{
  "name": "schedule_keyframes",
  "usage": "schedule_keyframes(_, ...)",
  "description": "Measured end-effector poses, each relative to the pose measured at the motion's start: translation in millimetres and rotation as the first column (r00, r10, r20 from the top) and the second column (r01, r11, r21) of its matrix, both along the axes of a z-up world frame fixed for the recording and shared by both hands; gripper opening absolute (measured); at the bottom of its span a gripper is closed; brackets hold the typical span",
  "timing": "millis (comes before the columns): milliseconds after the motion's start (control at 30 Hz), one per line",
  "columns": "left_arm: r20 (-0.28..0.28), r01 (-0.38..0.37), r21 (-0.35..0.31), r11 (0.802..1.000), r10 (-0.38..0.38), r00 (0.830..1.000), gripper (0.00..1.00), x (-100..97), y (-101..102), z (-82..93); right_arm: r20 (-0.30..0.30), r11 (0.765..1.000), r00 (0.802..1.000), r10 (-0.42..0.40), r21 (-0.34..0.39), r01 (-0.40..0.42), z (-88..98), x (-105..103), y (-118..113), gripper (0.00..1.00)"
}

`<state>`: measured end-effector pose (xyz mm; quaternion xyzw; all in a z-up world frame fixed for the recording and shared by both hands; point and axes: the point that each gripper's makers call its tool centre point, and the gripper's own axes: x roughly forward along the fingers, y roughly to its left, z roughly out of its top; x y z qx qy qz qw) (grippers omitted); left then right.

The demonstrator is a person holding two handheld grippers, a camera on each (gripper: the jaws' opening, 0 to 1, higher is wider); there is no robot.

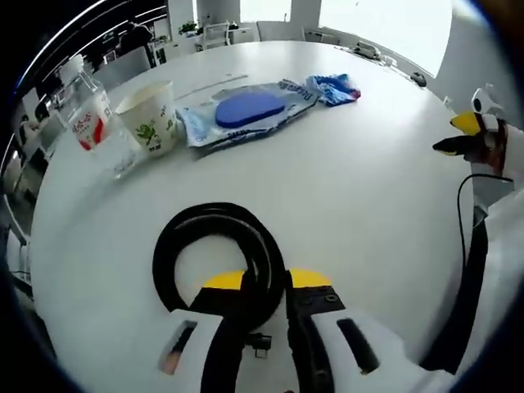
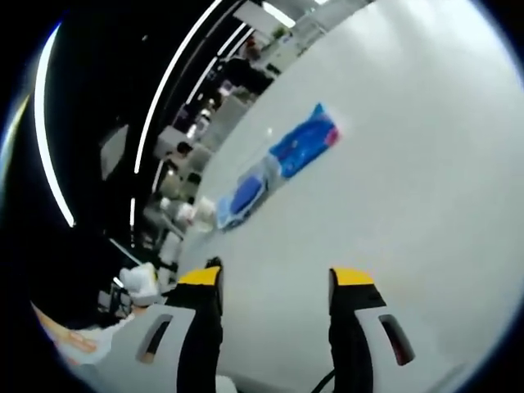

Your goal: Arrange the tabletop items into an orderly group along one side of the table until the central work area is clear of visible clutter.

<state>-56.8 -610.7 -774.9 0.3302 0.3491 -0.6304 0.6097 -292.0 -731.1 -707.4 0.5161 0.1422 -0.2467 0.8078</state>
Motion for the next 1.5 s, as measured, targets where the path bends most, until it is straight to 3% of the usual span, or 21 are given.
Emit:
schedule_keyframes(100, -0.012, -0.029, -0.019, 0.999, 0.029, 1.0, 0.05, 0.4, -2.6, 5.2, -0.002, 1.0, 1.0, 0.004, -0.004, -0.004, 0.8, 0.9, 0.3, 0.49)
schedule_keyframes(200, -0.117, -0.111, -0.102, 0.988, 0.099, 0.988, 0.05, -5.3, -14.5, 23.2, -0.001, 1.0, 1.0, 0.004, -0.005, -0.004, 1.0, 1.5, 0.2, 0.49)
schedule_keyframes(333, -0.127, -0.119, -0.141, 0.983, 0.102, 0.987, 0.04, -4.4, -19.4, 37.7, -0.008, 1.0, 1.0, 0.01, 0.001, -0.01, -1.5, 1.7, 1.3, 0.49)
schedule_keyframes(600, -0.308, -0.229, -0.262, 0.938, 0.144, 0.94, 0.03, -14.7, -36.1, 80.4, -0.002, 1.0, 1.0, 0.015, -0.004, -0.015, -0.1, 5.2, 2.0, 0.48)
schedule_keyframes(667, -0.399, -0.242, -0.256, 0.936, 0.126, 0.908, 0.03, -25.7, -38.1, 89.2, 0.004, 1.0, 1.0, 0.016, -0.008, -0.016, 1.0, 6.7, 1.9, 0.48)
schedule_keyframes(700, -0.452, -0.269, -0.242, 0.932, 0.137, 0.882, 0.03, -29.9, -38.6, 93.3, 0.016, 1.0, 1.0, 0.011, -0.012, -0.011, 2.9, 8.2, 1.0, 0.48)
schedule_keyframes(800, -0.555, -0.291, -0.257, 0.921, 0.106, 0.825, 0.03, -44.1, -41.6, 109.9, 0.004, 0.998, 0.999, 0.05, -0.043, -0.05, 4.6, 11.4, 2.6, 0.48)
schedule_keyframes(867, -0.61, -0.31, -0.287, 0.906, 0.077, 0.789, 0.03, -52.1, -44.5, 125.3, -0.047, 0.99, 0.993, 0.11, -0.085, -0.114, 1.5, 12.2, 6.1, 0.48)
schedule_keyframes(967, -0.667, -0.316, -0.317, 0.894, 0.027, 0.745, 0.03, -63.7, -48.0, 146.3, -0.062, 0.975, 0.982, 0.178, -0.122, -0.184, 3.0, 19.1, 13.2, 0.5)
schedule_keyframes(1033, -0.732, -0.339, -0.298, 0.892, 0.014, 0.681, 0.03, -71.4, -49.0, 157.2, -0.03, 0.974, 0.982, 0.187, -0.123, -0.189, 6.6, 25.7, 15.7, 0.51)
schedule_keyframes(1100, -0.759, -0.342, -0.311, 0.887, -0.015, 0.651, 0.03, -77.9, -50.4, 167.3, 0.033, 0.975, 0.98, 0.194, -0.112, -0.189, 14.1, 34.5, 19.5, 0.52)
schedule_keyframes(1200, -0.814, -0.364, -0.333, 0.87, -0.071, 0.577, 0.03, -90.4, -53.0, 187.9, 0.108, 0.983, 0.98, 0.167, -0.095, -0.157, 24.7, 44.2, 19.7, 0.52)
schedule_keyframes(1300, -0.846, -0.366, -0.343, 0.865, -0.116, 0.52, 0.03, -100.4, -53.6, 201.0, 0.181, 0.992, 0.976, 0.119, -0.072, -0.107, 34.0, 49.7, 16.9, 0.52)
schedule_keyframes(1367, -0.858, -0.364, -0.354, 0.862, -0.144, 0.494, 0.03, -105.8, -54.8, 205.3, 0.205, 0.995, 0.974, 0.1, -0.043, -0.093, 34.6, 50.8, 17.0, 0.52)
schedule_keyframes(1467, -0.898, -0.375, -0.349, 0.859, -0.191, 0.397, 0.03, -117.8, -54.1, 215.4, 0.223, 0.994, 0.968, 0.111, -0.031, -0.107, 36.6, 53.2, 21.1, 0.54)
schedule_keyframes(1500, -0.913, -0.381, -0.346, 0.858, -0.213, 0.348, 0.03, -122.5, -53.4, 221.2, 0.235, 0.994, 0.965, 0.112, -0.027, -0.108, 38.4, 54.5, 22.1, 0.54)
